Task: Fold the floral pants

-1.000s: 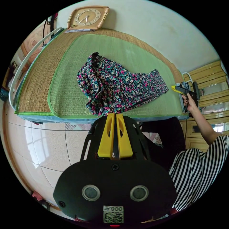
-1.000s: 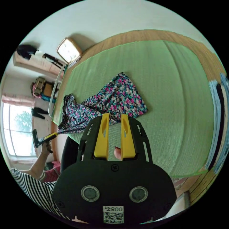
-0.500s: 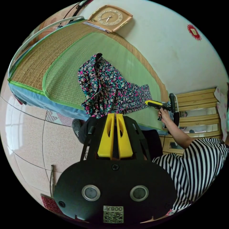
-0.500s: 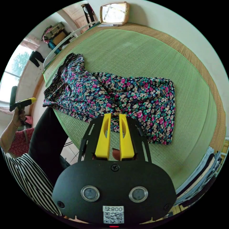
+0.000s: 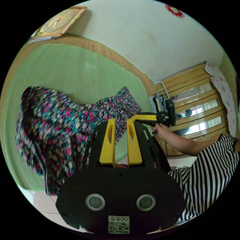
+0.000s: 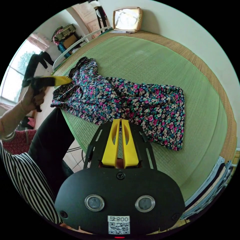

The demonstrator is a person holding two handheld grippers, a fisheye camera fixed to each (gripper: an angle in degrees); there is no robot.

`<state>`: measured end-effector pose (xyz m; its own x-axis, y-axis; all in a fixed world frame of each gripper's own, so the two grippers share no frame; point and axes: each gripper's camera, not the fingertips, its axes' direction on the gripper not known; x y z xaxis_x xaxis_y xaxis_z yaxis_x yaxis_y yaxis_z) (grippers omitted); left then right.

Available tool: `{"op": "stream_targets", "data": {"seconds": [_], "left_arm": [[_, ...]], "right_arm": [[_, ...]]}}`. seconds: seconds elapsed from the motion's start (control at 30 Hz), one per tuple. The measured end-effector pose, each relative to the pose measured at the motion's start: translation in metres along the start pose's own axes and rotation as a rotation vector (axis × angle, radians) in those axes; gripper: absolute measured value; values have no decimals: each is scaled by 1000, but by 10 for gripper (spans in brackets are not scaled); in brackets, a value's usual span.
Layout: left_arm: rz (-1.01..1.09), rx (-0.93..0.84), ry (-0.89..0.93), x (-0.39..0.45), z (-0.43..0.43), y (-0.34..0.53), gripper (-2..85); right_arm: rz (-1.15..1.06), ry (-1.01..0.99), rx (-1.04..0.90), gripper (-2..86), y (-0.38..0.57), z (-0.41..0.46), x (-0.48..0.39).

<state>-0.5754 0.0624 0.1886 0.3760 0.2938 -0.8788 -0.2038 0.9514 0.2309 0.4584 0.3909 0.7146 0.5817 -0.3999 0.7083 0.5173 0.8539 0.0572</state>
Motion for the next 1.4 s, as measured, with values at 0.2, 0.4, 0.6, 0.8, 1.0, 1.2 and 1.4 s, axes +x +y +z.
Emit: {"op": "stream_targets", "data": {"seconds": [0.2, 0.4, 0.6, 0.8, 1.0, 1.2, 1.4], "left_arm": [[87, -228, -143, -8, 66, -43, 74], [110, -247, -158, -19, 68, -23, 66], [112, -316, -190, -30, 82, -15, 64], [115, -209, -199, -24, 72, -34, 71], [20, -268, -310, -37, 94, -57, 56], [30, -190, -287, -32, 76, -55, 14], [15, -159, -268, -25, 63, -55, 6]], "right_arm": [[-103, -26, -50, 1, 24, 2, -13], [-102, -119, -11, 10, 45, -18, -13], [-20, -118, 123, 65, 38, -54, -6], [-117, -42, -9, 82, 17, -17, -43], [-148, 74, -38, 71, 28, -6, -80], [-86, 0, -37, 30, 33, -18, -82], [28, -163, -9, 3, 35, -45, -71]]}}
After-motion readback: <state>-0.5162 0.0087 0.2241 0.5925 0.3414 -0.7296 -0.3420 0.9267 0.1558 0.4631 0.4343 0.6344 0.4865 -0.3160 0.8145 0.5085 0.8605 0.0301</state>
